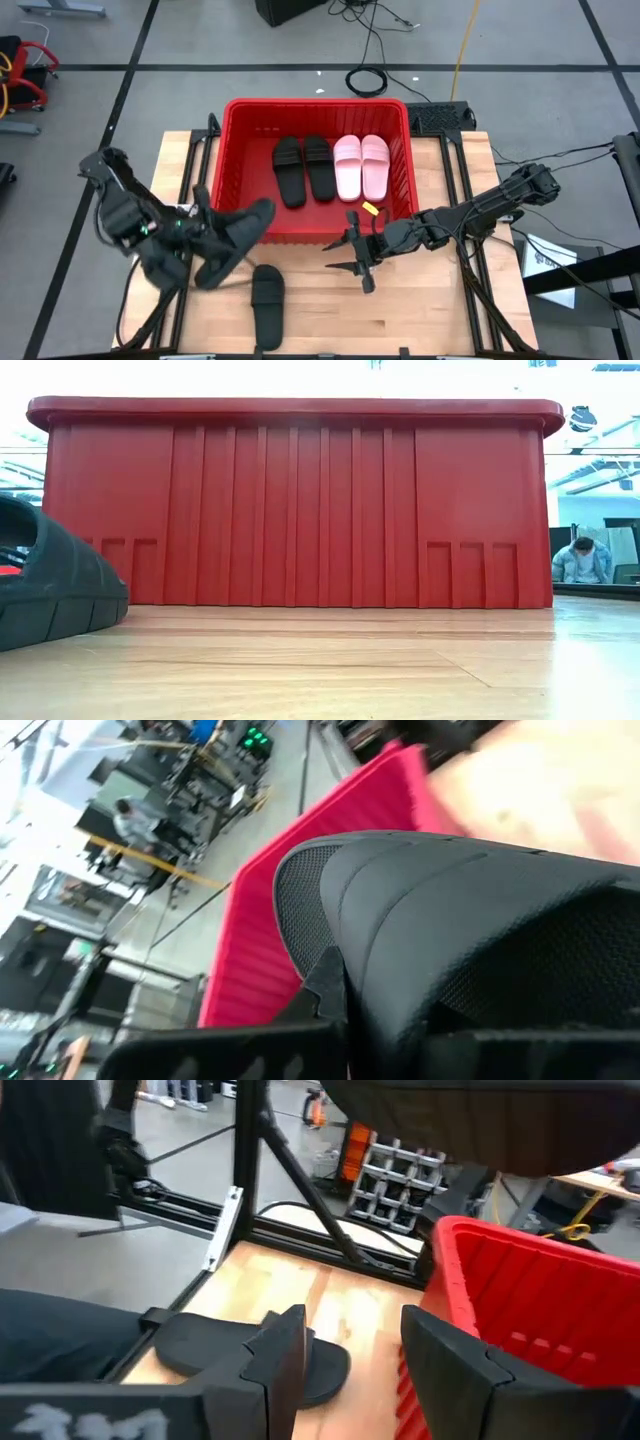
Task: Pick and place slides into bin
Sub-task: Put the black slipper into the red bin
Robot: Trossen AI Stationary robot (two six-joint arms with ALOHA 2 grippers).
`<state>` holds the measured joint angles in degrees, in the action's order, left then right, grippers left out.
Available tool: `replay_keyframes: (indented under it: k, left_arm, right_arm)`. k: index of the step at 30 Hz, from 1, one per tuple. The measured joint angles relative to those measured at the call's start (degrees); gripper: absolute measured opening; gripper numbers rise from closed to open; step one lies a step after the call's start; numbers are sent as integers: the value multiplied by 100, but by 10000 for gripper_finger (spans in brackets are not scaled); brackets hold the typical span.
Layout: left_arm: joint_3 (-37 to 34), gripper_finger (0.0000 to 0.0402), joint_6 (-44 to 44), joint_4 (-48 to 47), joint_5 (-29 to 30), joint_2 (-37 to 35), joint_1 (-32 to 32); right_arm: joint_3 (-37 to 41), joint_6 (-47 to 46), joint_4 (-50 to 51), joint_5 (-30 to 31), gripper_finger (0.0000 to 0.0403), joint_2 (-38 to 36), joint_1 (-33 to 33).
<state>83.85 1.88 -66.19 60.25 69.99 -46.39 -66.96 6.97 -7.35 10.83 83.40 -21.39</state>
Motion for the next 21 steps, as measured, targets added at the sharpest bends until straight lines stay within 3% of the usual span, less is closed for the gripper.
replay_keyframes:
  k: [11, 21]
  left_arm:
    - [0, 3, -1192, 90, -490, -687, 1475]
    - [0, 3, -2358, 702, -1465, -784, 2986]
  right_arm:
    - [0, 784, -15, 1182, 155, 0, 5]
    - [-2, 1508, -186, 1191, 155, -31, 395]
